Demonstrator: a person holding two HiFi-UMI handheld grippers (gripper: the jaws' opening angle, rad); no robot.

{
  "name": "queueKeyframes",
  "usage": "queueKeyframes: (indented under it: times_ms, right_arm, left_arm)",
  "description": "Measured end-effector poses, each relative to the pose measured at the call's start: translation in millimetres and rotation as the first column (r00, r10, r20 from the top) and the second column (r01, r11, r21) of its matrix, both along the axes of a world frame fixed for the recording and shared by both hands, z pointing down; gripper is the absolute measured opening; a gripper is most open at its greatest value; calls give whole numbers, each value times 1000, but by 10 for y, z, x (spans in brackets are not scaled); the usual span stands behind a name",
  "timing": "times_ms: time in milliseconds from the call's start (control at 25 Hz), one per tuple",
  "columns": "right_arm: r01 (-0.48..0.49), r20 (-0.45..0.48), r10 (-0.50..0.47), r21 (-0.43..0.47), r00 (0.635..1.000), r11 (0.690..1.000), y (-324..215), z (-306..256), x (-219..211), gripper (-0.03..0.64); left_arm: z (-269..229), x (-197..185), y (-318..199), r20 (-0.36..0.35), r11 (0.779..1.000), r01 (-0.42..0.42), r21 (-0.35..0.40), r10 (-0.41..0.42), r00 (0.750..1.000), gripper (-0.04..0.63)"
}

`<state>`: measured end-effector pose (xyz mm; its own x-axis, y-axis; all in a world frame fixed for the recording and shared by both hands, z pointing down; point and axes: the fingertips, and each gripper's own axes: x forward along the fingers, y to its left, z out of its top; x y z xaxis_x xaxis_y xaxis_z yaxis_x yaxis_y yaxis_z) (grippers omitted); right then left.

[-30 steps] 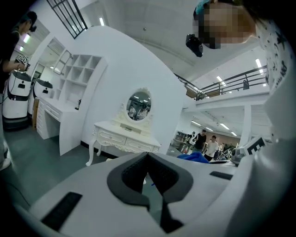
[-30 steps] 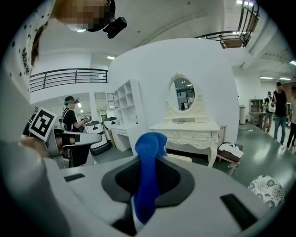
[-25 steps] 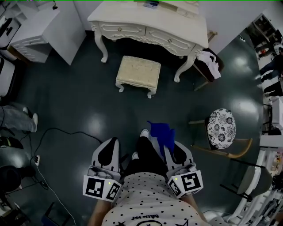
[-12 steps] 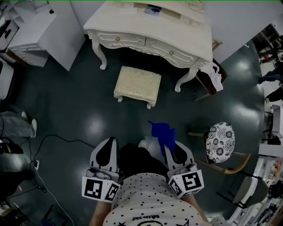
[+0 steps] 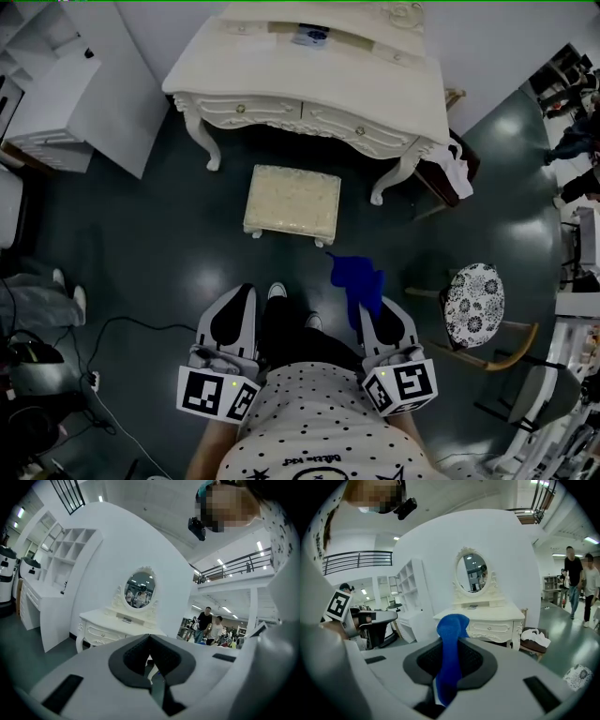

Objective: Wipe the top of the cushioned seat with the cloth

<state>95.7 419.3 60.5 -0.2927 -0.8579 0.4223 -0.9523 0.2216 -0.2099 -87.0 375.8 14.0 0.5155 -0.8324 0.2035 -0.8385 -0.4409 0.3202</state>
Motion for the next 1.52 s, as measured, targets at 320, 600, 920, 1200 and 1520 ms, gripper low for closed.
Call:
queueKeyframes:
  times_ms: [320, 600, 920, 1200, 1520]
  right_arm:
    - [-101, 11, 101, 17, 995, 995, -483, -112, -296, 64]
    - [-130, -3, 130, -15, 992, 991, -698, -19, -400, 64]
    - [-142, -7, 142, -81, 990, 987, -1267, 245, -245, 64]
    - [-137, -42, 133, -95, 990, 986, -2151, 484, 102, 64]
    - [-175, -120, 155, -183, 981, 967, -3042, 1666, 605, 64]
  left_arm:
    - [-135, -430, -625, 39, 998, -60, 20, 59, 997, 11]
    - [46, -707, -901, 60, 998, -48, -29, 49, 997, 11]
    - [250, -606, -1564, 68, 997, -39, -62, 44, 997, 11]
    - [354, -409, -2573, 121, 999, -36, -27, 39, 992, 9]
    - [1010, -18, -3332, 162, 994, -86, -74, 97, 982, 9]
